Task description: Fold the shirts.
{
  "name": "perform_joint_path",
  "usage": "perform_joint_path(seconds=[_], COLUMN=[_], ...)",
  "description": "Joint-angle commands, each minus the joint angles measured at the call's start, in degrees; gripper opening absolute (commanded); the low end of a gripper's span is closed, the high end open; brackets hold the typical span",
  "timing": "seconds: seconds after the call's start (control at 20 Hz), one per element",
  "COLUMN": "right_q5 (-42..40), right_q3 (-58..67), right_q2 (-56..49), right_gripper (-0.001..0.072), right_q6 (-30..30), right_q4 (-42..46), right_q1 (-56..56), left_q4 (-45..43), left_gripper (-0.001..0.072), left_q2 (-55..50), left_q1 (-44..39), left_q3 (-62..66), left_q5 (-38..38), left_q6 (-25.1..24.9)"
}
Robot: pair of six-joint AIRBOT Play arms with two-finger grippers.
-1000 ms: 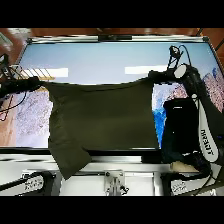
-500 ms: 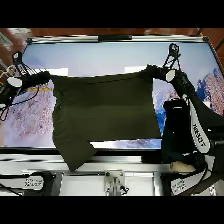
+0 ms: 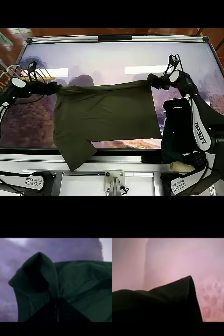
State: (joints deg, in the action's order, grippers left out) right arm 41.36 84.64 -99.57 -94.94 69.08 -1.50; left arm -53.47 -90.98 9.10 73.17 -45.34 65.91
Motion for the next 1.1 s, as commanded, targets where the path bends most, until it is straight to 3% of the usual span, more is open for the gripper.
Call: perform_joint_path(seconds=[0.0, 0.25, 0.85, 0.9, 0.95, 1.0, 1.05], right_q5=[11.9, 30.7, 33.1, 33.0, 33.1, 33.9, 35.6], right_q3=[0.0, 0.0, -1.4, -1.4, -1.1, -0.4, 0.6], right_q2=[2.8, 1.4, -0.9, -0.9, -0.7, -0.3, 0.3], right_gripper=[0.0073, 0.0073, 0.0074, 0.0105, 0.0224, 0.0434, 0.0475], right_q6=[0.3, 1.0, -1.2, -1.2, -1.2, -0.5, 1.4], right_q4=[0.0, 3.3, 5.0, 5.0, 4.9, 4.7, 4.6], right_q1=[2.5, 3.8, 1.0, 1.0, 1.4, 1.8, 2.3], left_q4=[-4.2, -10.4, -11.5, -11.5, -11.4, -10.8, -10.9], left_gripper=[0.0032, 0.0031, 0.0031, 0.0032, 0.0052, 0.0307, 0.0562], left_q2=[1.4, 0.3, 0.2, 0.2, 0.2, 0.3, 0.7], left_q1=[2.1, 3.5, 3.0, 3.0, 3.1, 3.1, 3.1], left_q3=[2.5, 2.1, -0.1, -0.1, 0.0, 0.3, 0.9], left_q5=[-14.2, -28.5, -32.6, -33.2, -33.7, -34.5, -35.7], left_q6=[-0.7, -0.2, 2.4, 2.5, 3.8, 5.2, 5.5])
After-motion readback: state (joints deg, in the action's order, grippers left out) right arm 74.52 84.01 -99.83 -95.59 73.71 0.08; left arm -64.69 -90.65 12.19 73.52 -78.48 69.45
